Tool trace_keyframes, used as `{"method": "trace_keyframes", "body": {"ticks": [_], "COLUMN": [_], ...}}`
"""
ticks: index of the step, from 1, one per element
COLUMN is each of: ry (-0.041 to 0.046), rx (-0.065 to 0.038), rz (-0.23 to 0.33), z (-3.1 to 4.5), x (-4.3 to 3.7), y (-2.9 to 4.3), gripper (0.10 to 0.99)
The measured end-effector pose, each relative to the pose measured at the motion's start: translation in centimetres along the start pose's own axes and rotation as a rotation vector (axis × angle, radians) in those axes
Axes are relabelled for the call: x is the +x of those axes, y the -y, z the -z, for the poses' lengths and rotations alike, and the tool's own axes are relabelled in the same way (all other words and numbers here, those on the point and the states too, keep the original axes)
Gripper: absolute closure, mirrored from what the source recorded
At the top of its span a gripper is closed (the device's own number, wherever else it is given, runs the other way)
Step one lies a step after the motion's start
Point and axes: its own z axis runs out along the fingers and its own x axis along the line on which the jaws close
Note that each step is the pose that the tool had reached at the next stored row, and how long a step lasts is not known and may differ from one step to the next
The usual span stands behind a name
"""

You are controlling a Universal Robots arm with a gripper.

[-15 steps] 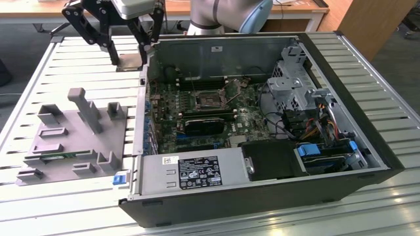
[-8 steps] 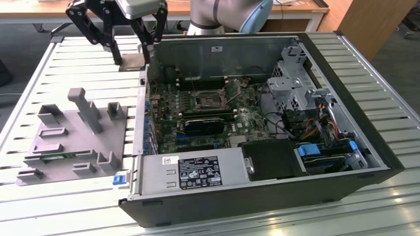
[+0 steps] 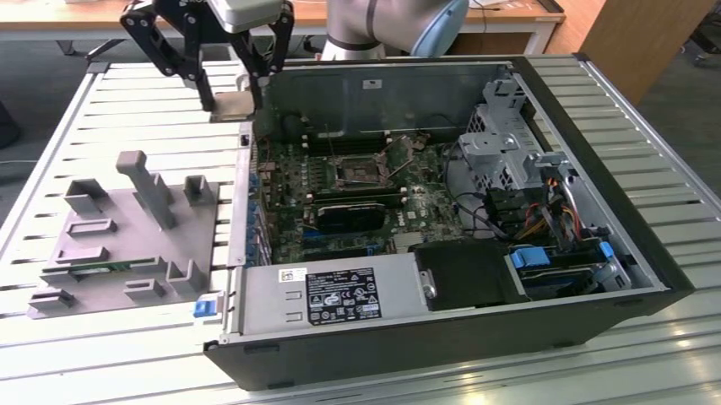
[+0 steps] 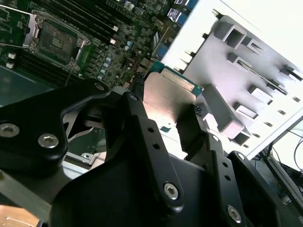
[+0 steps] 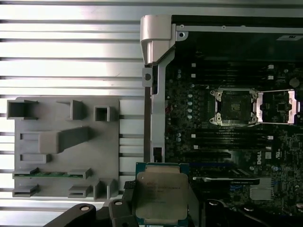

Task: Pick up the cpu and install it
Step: 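Pick up the cpu and move it towards the insertion slot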

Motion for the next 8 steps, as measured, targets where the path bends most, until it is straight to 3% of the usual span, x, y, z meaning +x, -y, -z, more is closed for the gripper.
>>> {"method": "trace_keyframes", "body": {"ticks": [8], "ry": [0.0000], "rx": [0.000], "rz": [0.000], "z": [0.00], "x": [-0.47], "y": [-0.01], "gripper": [0.561]}}
